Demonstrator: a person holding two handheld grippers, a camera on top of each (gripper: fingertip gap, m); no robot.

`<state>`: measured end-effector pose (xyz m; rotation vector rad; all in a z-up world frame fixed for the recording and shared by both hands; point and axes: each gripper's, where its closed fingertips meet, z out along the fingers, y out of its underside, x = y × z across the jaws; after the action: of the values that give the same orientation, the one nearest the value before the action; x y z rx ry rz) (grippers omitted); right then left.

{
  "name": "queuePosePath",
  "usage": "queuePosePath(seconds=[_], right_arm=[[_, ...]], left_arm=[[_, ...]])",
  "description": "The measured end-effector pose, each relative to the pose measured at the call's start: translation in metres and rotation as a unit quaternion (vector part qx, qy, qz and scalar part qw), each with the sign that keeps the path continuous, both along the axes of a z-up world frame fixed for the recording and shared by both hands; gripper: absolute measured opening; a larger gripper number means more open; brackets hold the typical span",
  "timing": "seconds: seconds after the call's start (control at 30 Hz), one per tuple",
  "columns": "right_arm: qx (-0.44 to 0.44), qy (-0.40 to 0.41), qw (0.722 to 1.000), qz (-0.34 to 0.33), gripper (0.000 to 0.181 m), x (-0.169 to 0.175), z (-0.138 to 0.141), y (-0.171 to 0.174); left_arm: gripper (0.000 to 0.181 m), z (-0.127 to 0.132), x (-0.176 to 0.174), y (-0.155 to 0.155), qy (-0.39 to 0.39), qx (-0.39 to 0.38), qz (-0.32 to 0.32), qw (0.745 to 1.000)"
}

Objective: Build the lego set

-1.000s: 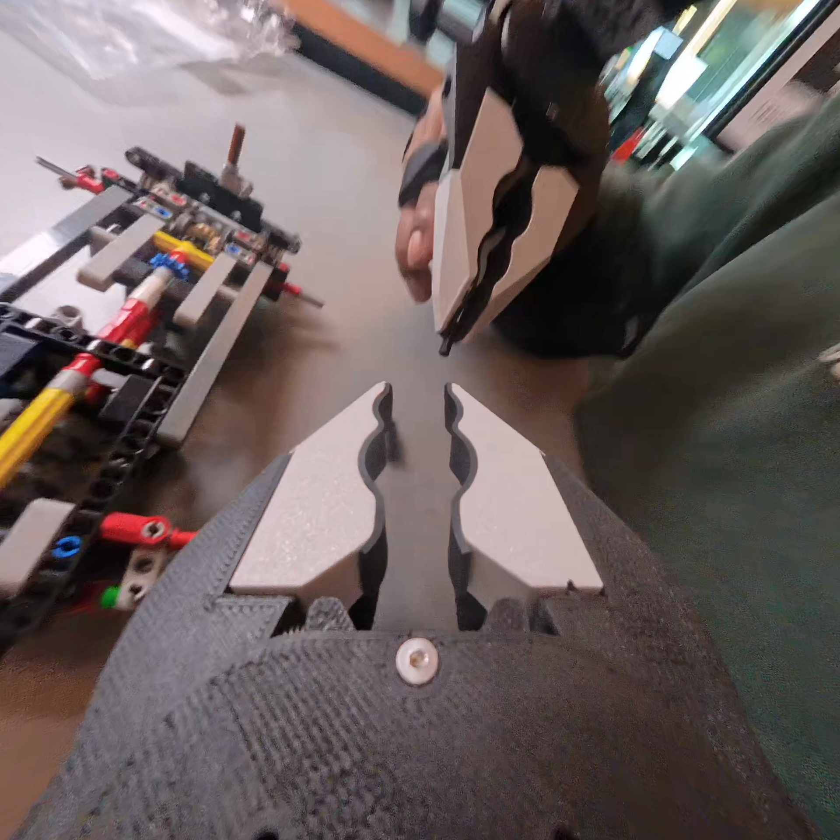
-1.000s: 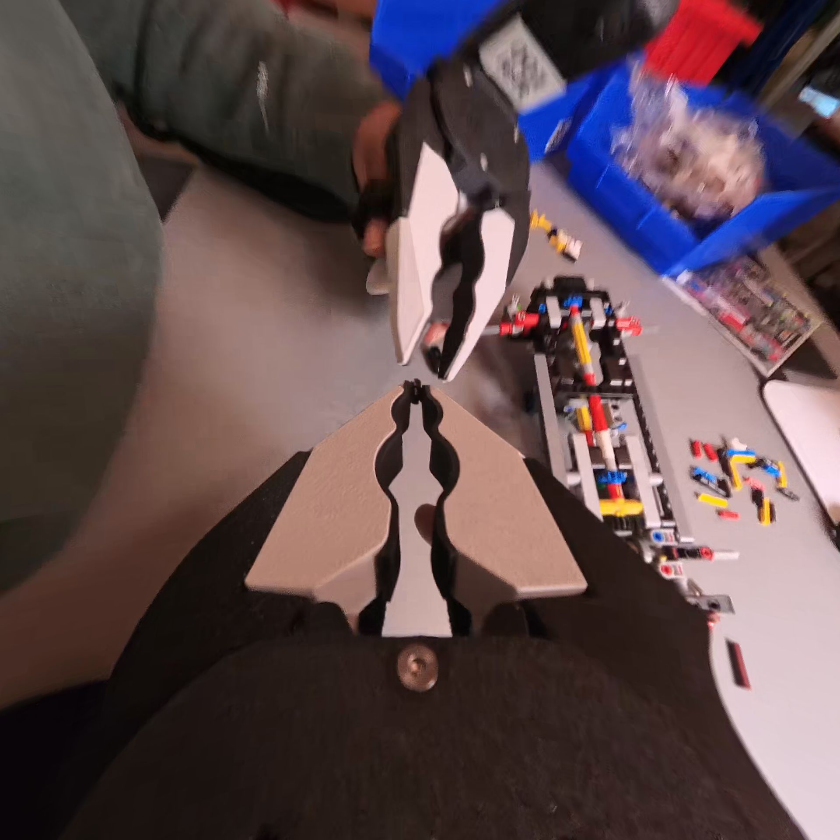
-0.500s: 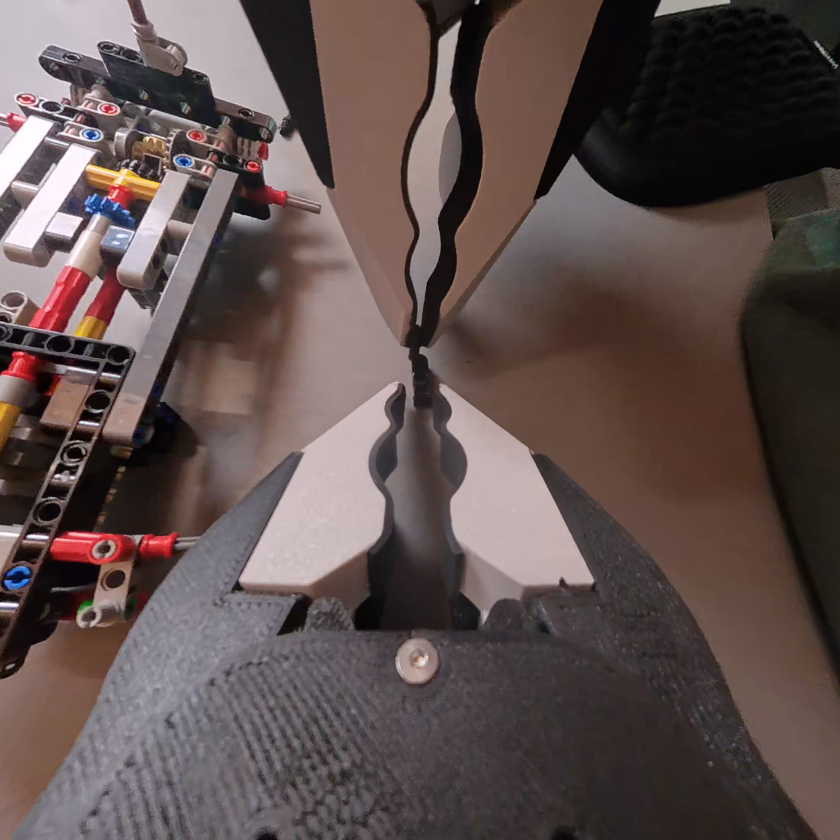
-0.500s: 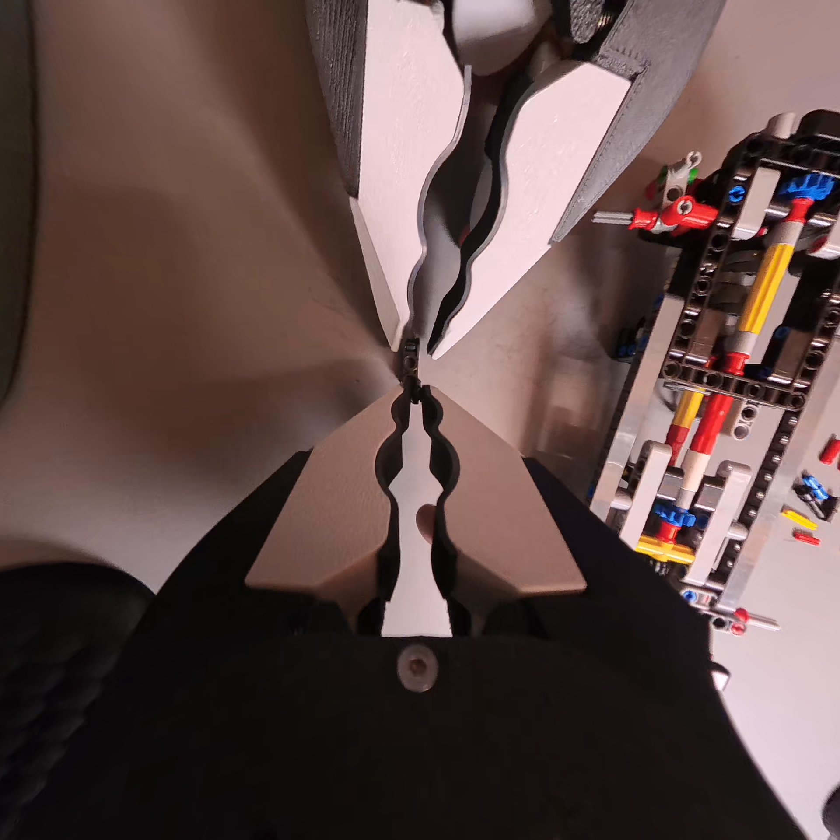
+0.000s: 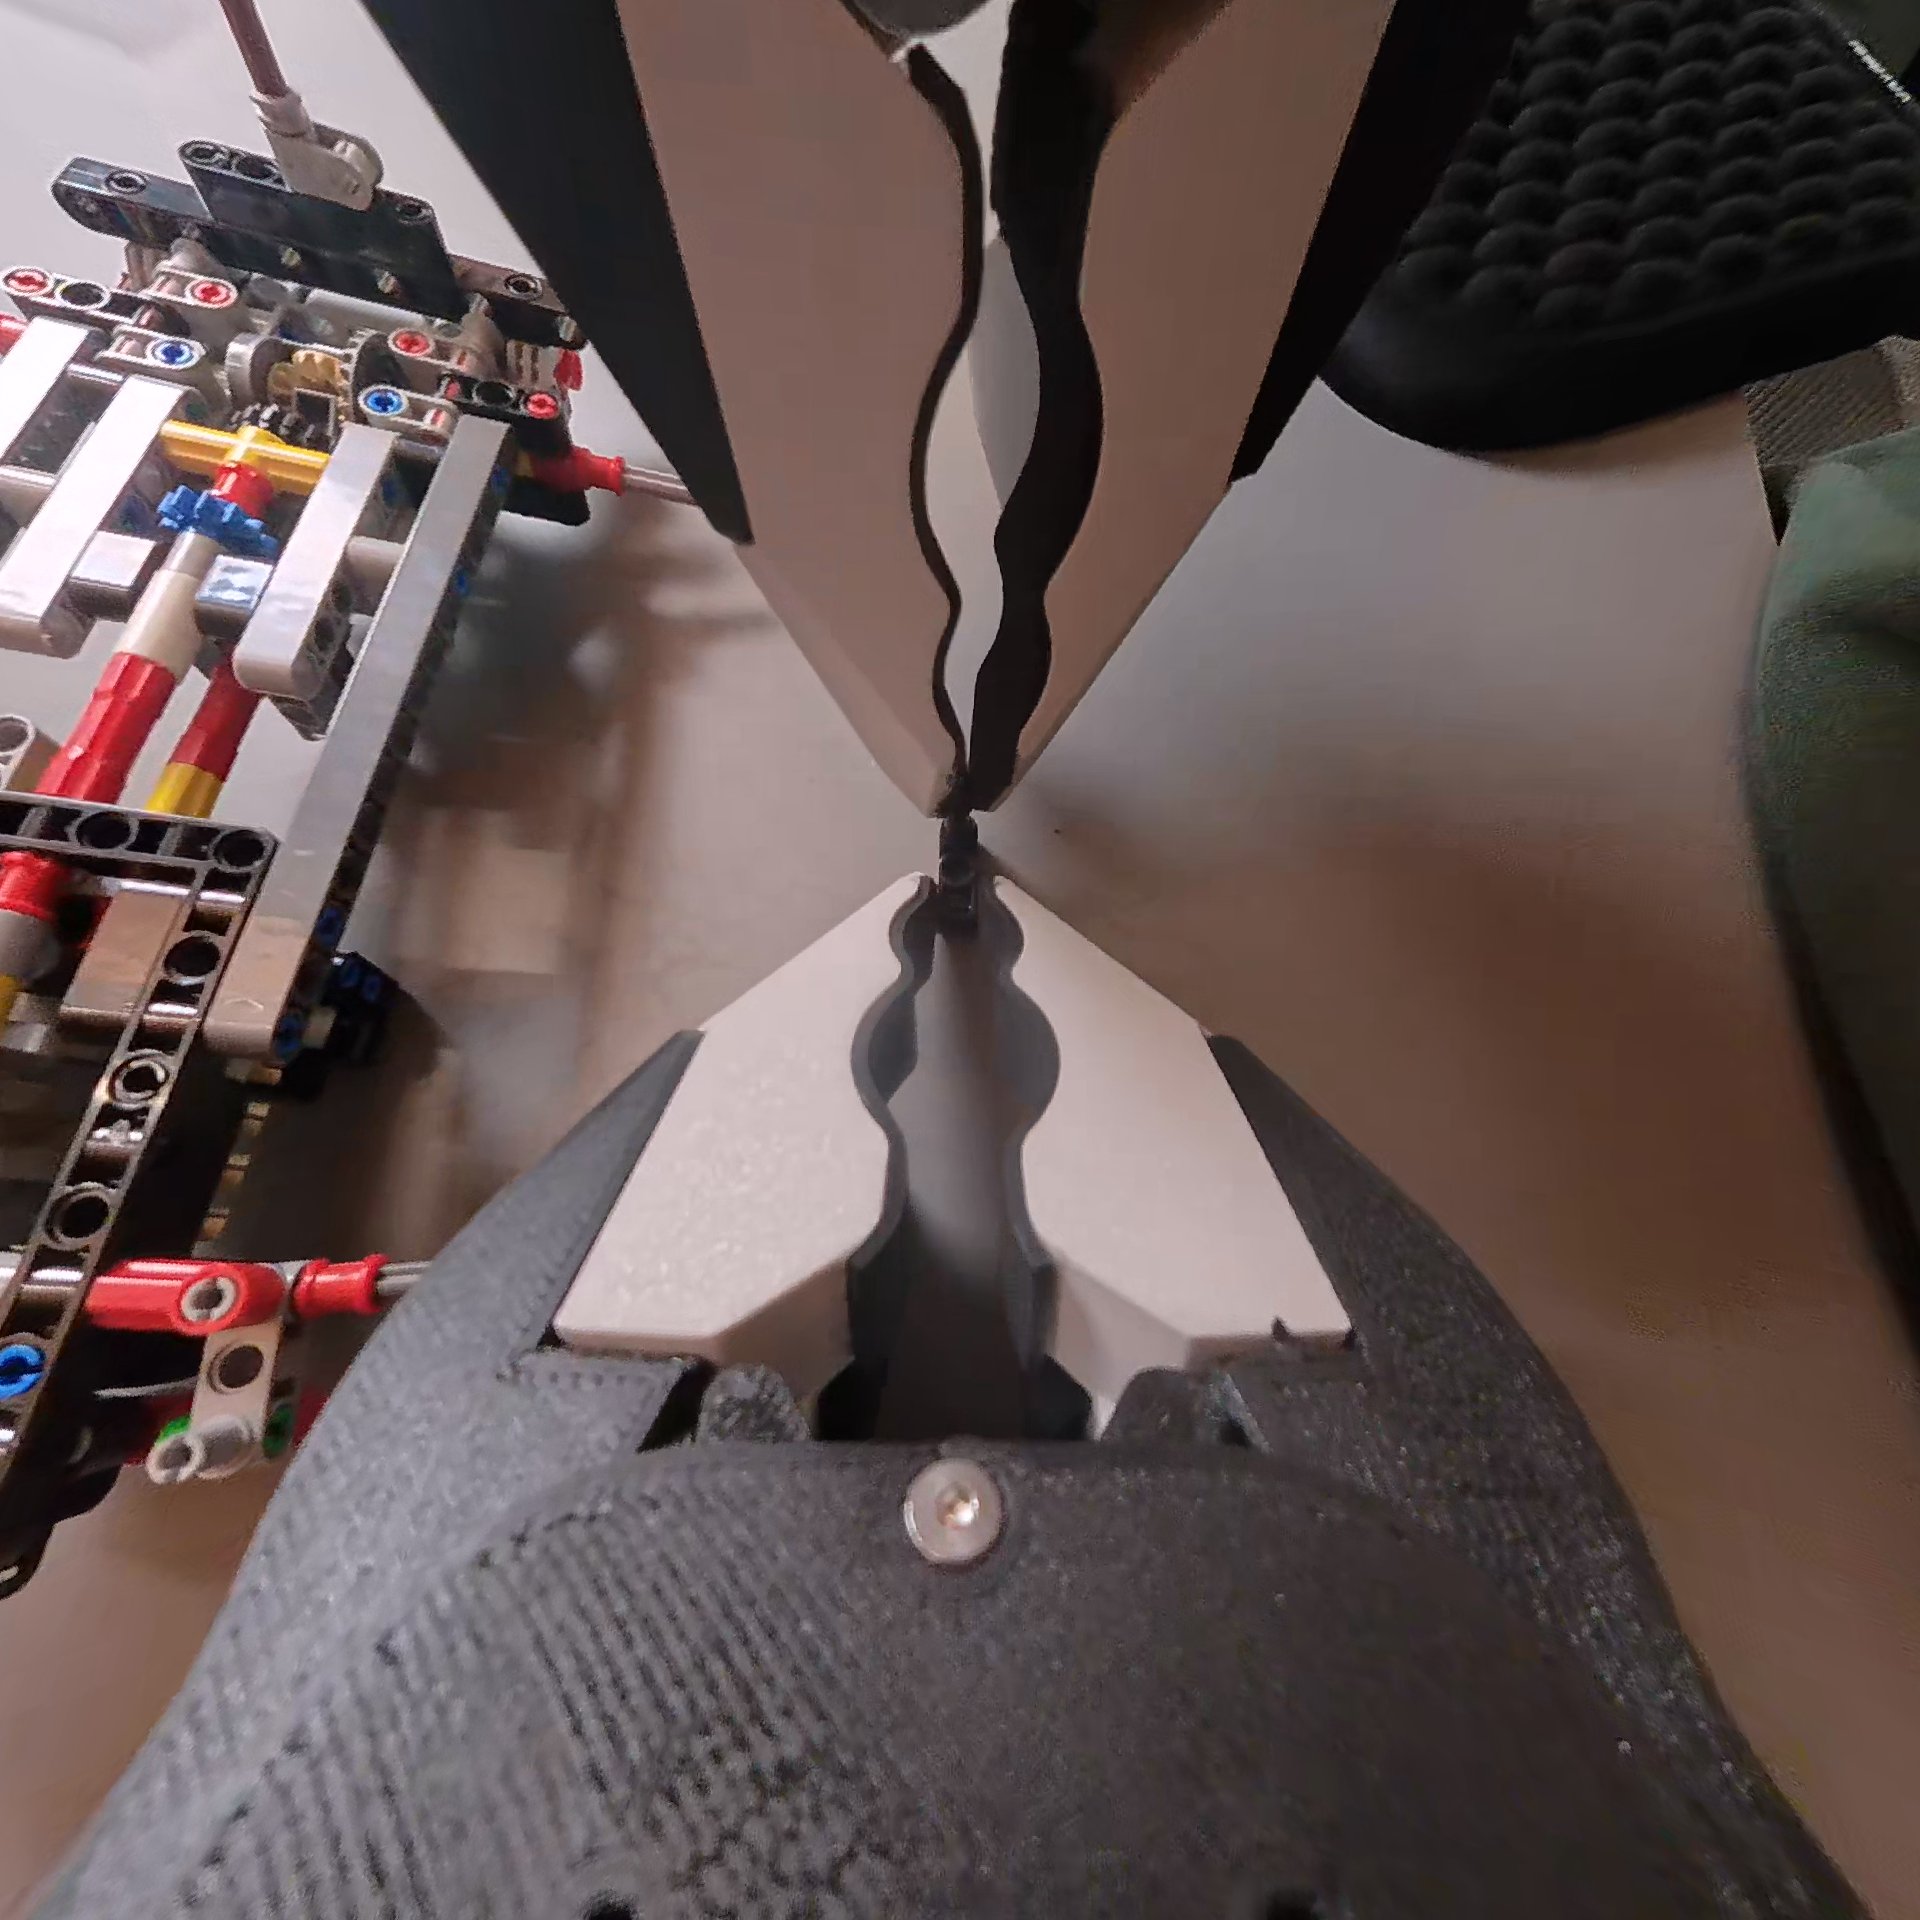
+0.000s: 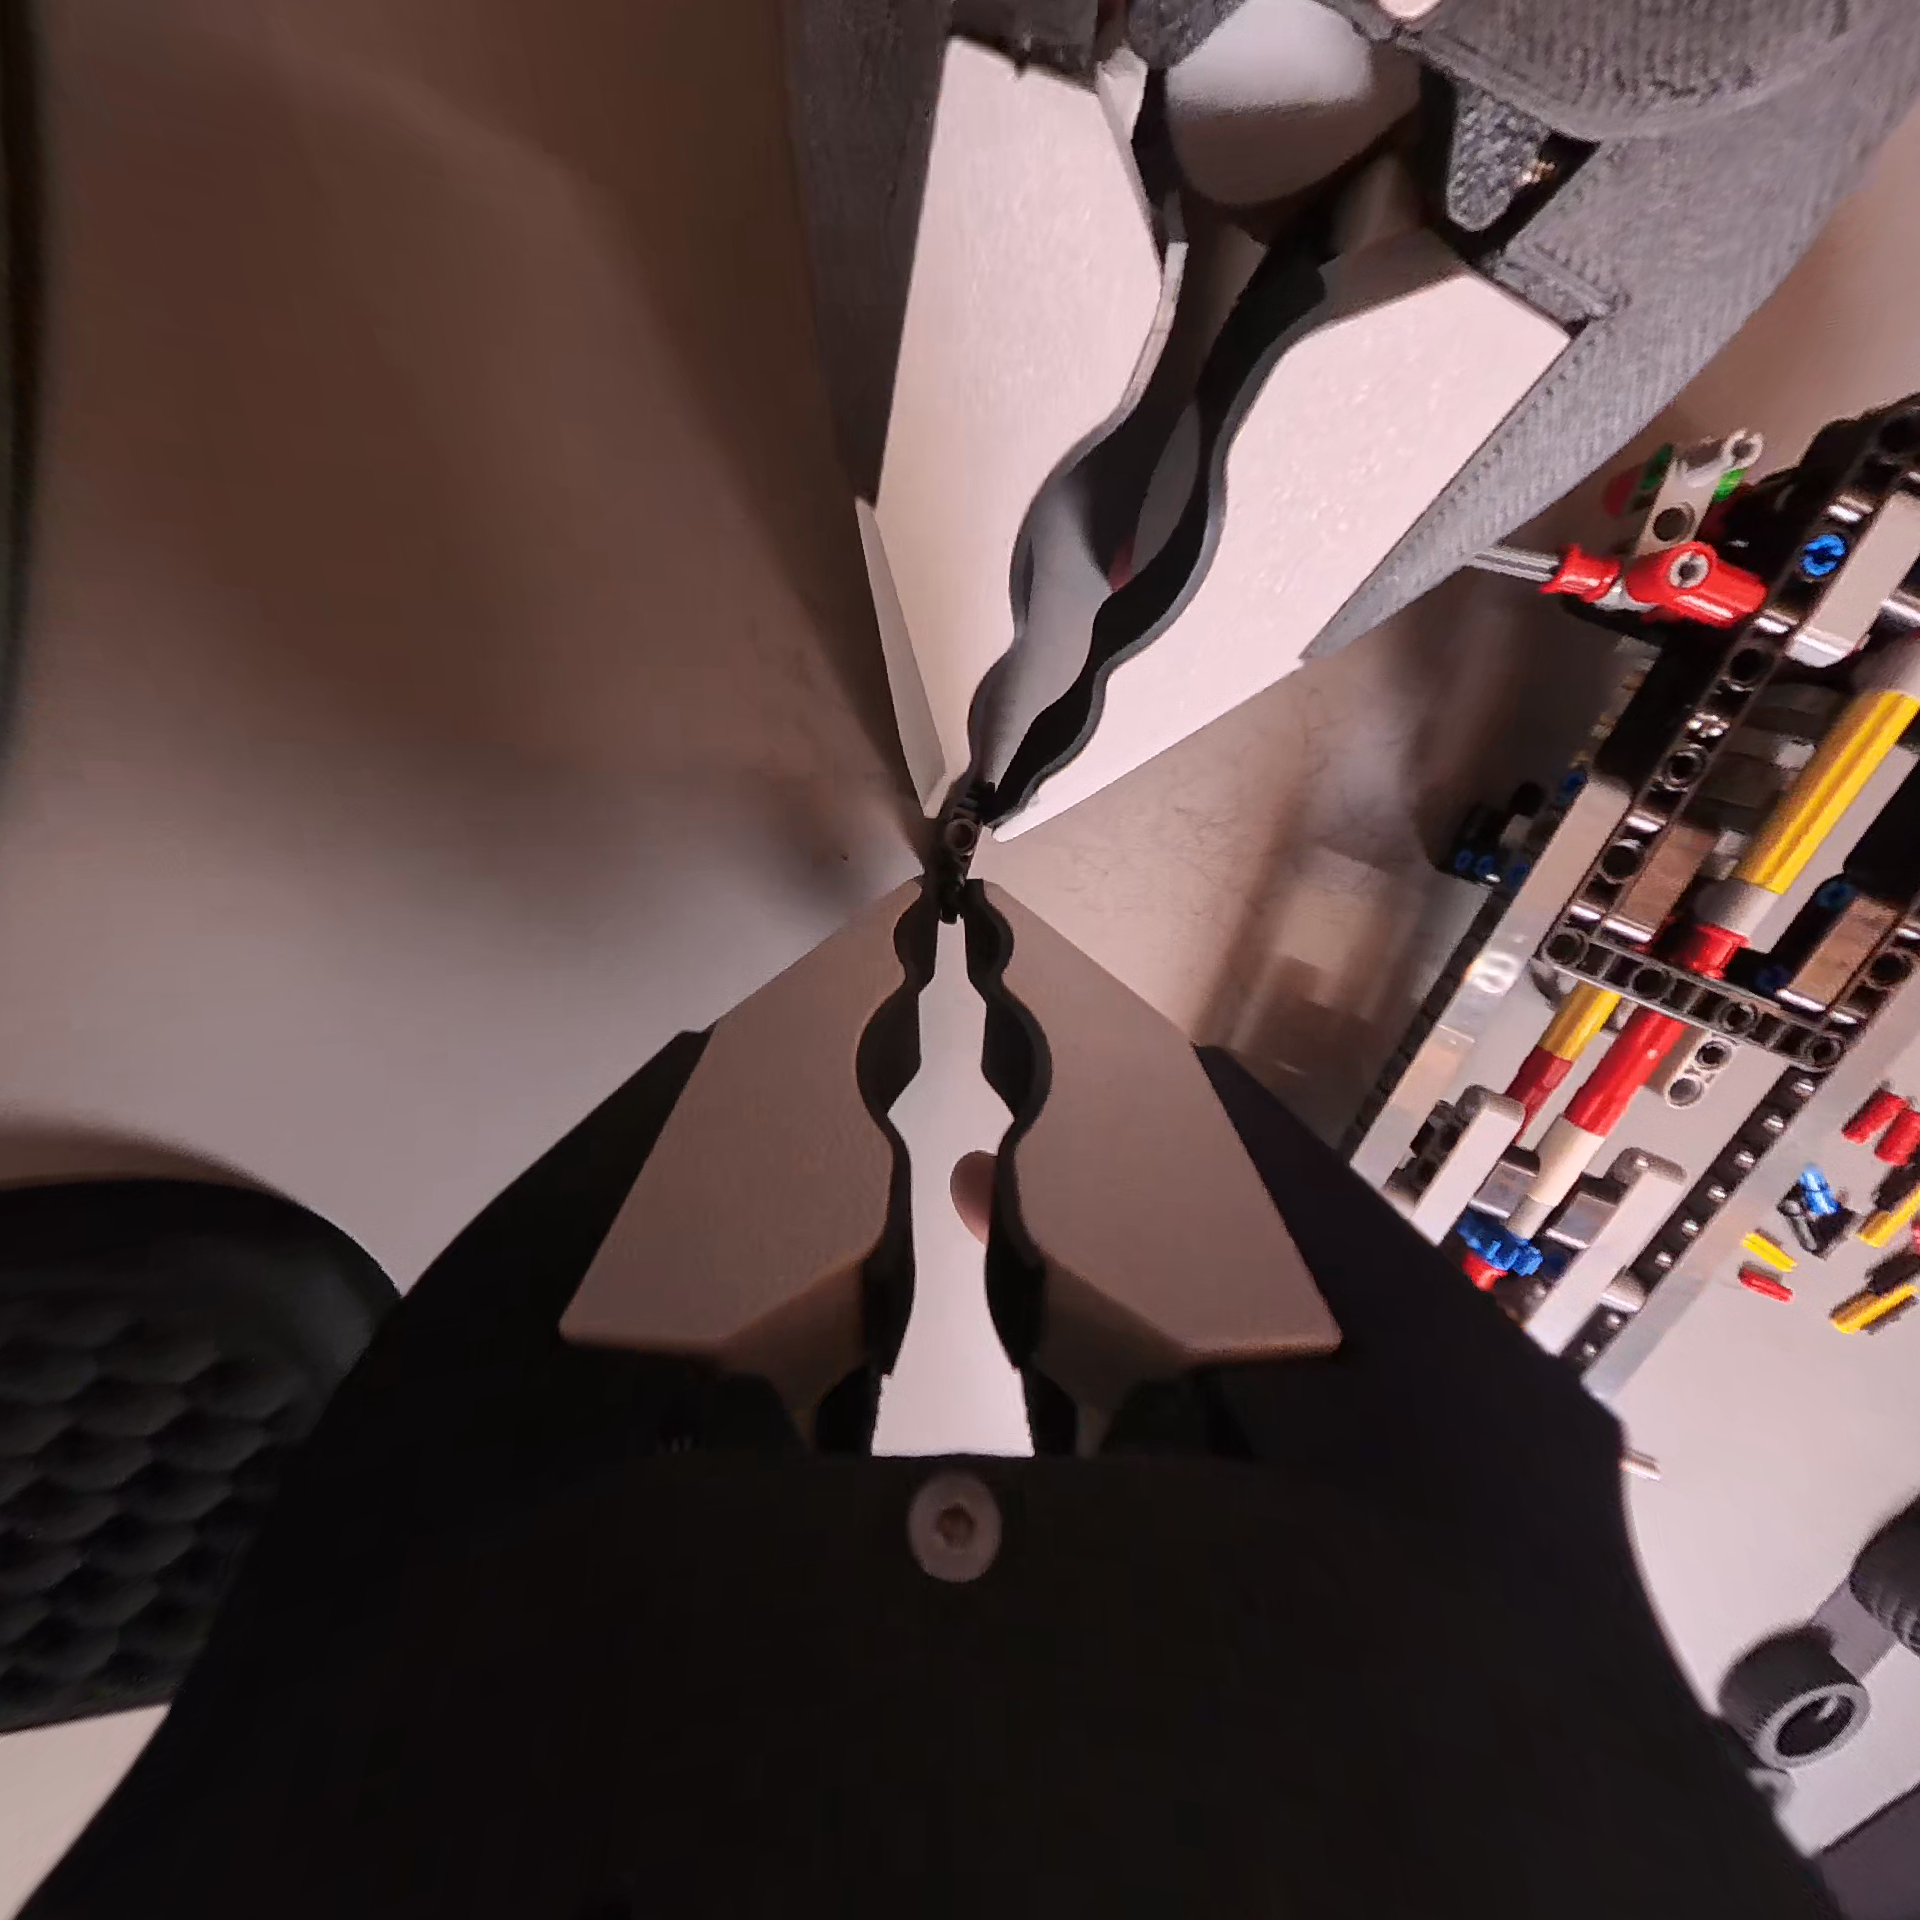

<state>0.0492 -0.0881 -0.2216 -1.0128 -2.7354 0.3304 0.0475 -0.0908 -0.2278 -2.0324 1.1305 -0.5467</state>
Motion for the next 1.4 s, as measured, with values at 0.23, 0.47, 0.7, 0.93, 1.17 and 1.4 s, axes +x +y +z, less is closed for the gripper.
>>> queuePosePath(seconds=[0.23,0.47,0.7,0.93,1.17,1.4], right_arm=[[0.038,-0.033,0.996,0.072,0.001,0.0,-0.001,-0.003],[0.054,-0.077,0.988,0.123,0.001,0.0,-0.009,-0.006],[0.073,-0.1,0.984,0.127,0.001,0.001,-0.009,-0.006],[0.026,-0.044,0.996,0.074,0.014,-0.001,-0.002,-0.01],[0.011,0.058,0.998,0.028,0.012,0.003,0.012,-0.012],[0.045,0.1,0.994,0.014,0.002,0.002,0.0,-0.008]], left_arm=[[0.006,0.0,-0.001,-0.002,-0.021,-0.021,-0.019,0.999],[0.006,0.0,0.0,-0.003,-0.025,-0.029,-0.025,0.999],[0.006,0.0,0.0,-0.003,-0.026,-0.032,-0.028,0.999],[0.006,0.0,0.001,-0.004,-0.022,-0.027,-0.032,0.999],[0.006,0.0,0.001,-0.003,-0.023,-0.029,-0.028,0.999],[0.006,0.0,0.001,-0.003,-0.024,-0.029,-0.026,0.999]])
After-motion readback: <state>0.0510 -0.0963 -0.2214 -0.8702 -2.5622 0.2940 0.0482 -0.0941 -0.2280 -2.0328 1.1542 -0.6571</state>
